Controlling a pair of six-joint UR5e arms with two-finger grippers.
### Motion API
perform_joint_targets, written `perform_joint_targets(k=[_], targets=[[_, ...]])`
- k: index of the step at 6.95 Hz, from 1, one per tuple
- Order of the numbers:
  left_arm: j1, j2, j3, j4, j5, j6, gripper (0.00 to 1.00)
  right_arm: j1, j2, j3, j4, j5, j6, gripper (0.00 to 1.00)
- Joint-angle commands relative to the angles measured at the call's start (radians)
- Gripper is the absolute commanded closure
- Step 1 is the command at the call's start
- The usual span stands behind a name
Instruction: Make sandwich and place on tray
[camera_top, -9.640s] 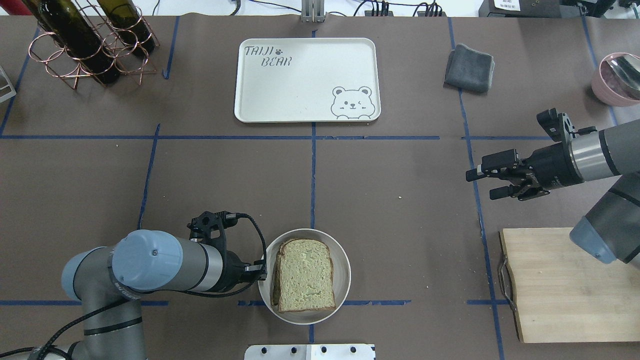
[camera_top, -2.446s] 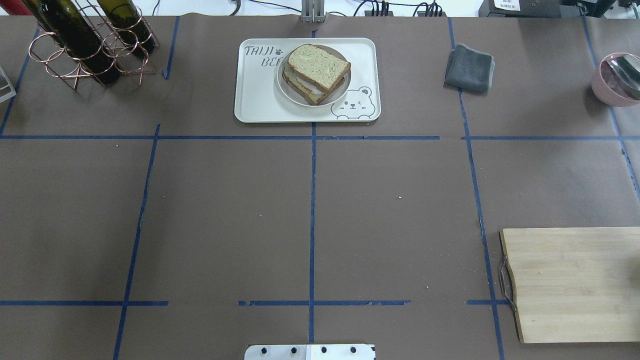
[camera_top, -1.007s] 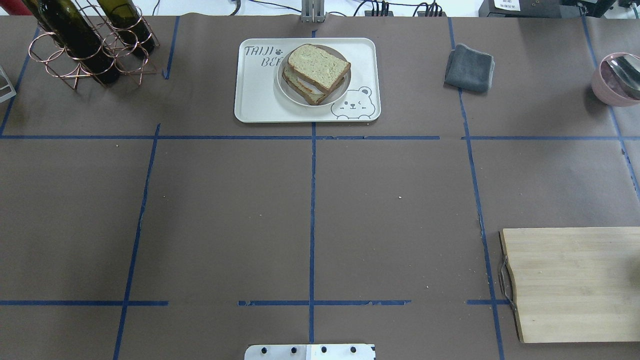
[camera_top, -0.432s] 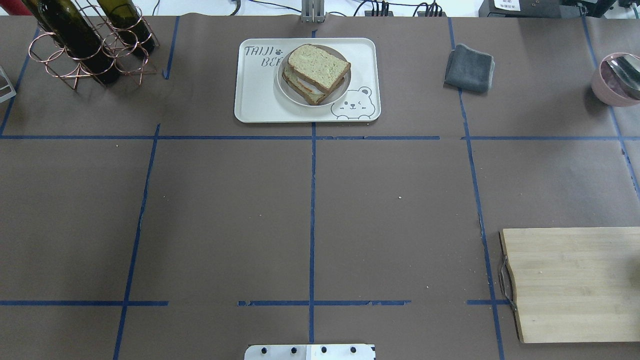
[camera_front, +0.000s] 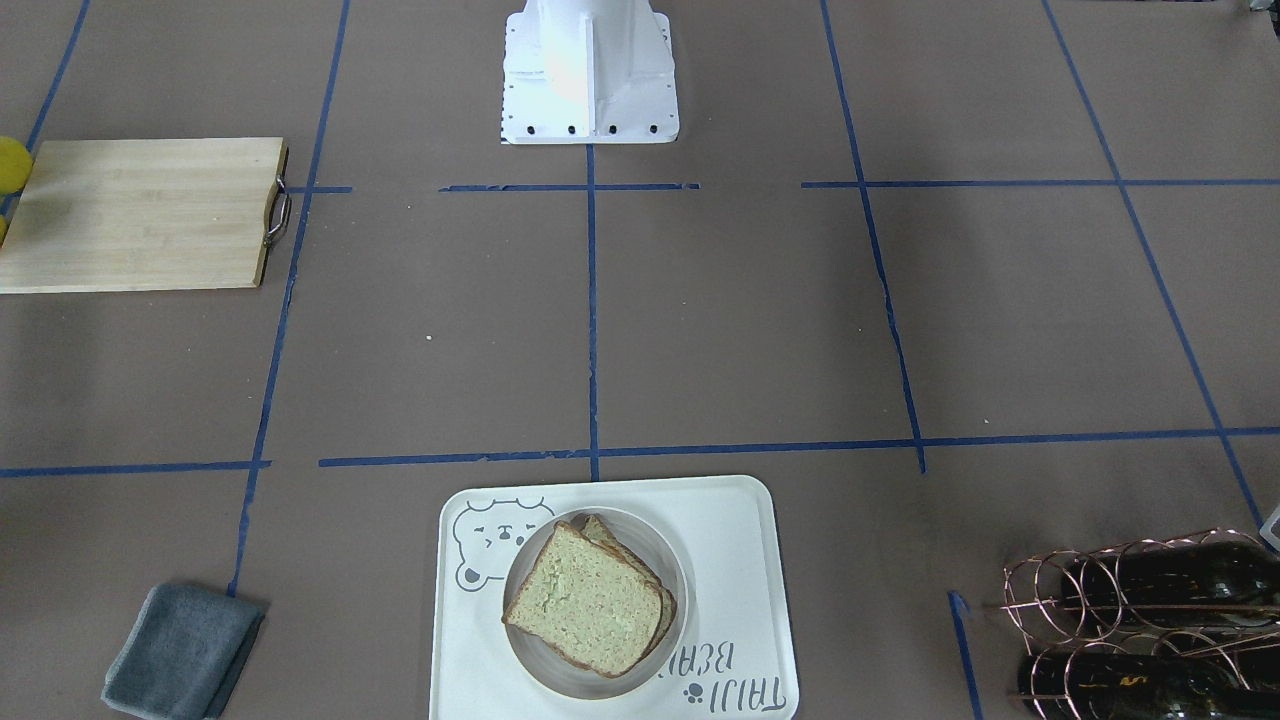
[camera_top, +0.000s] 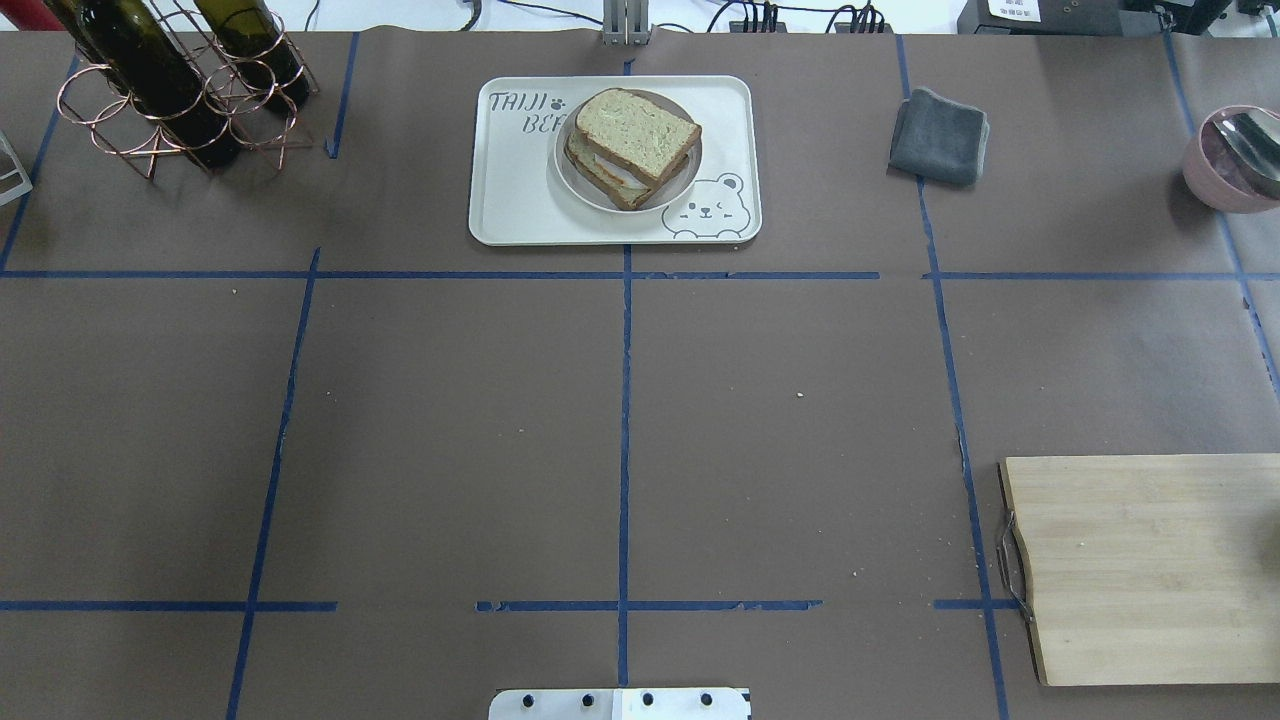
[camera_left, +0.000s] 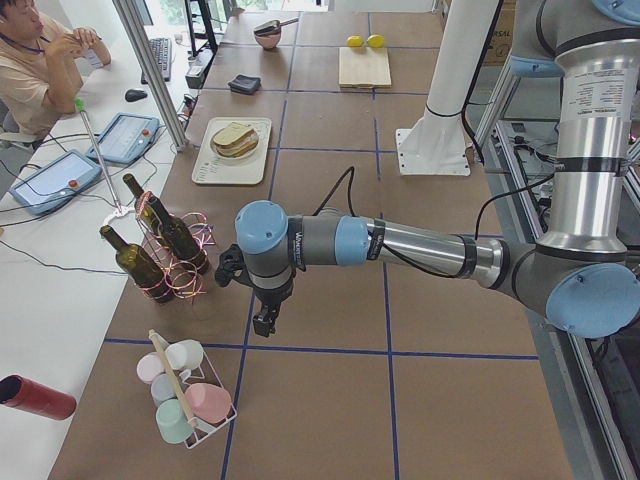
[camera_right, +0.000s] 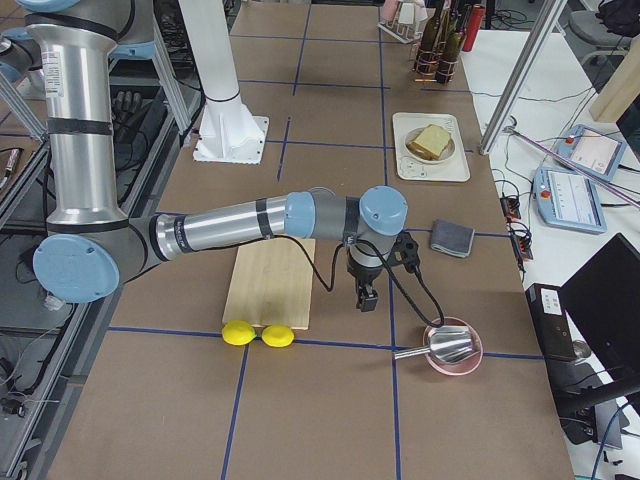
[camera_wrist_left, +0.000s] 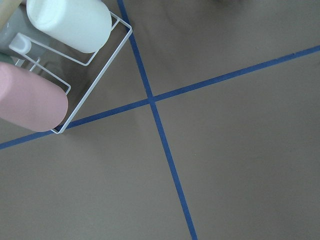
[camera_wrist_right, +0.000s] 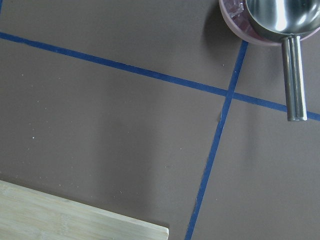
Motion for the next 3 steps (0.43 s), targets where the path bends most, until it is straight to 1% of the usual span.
perform_joint_targets(k=[1,2,3], targets=[[-0.001,0.031,-0.005,-0.041,0.008,-0.18,0.0,0.0,-0.031,-0.003,0.021,0.055,0.001,0.0],[-0.001,0.07,-0.003,-0.131,0.006,-0.184,0.0,0.0,-0.031,-0.003,0.022,0.048,0.001,0.0],[0.0,0.084,0.003,-0.176,0.001,-0.19,0.0,-0.003,-0.028,-0.002,0.021,0.037,0.0,0.0]])
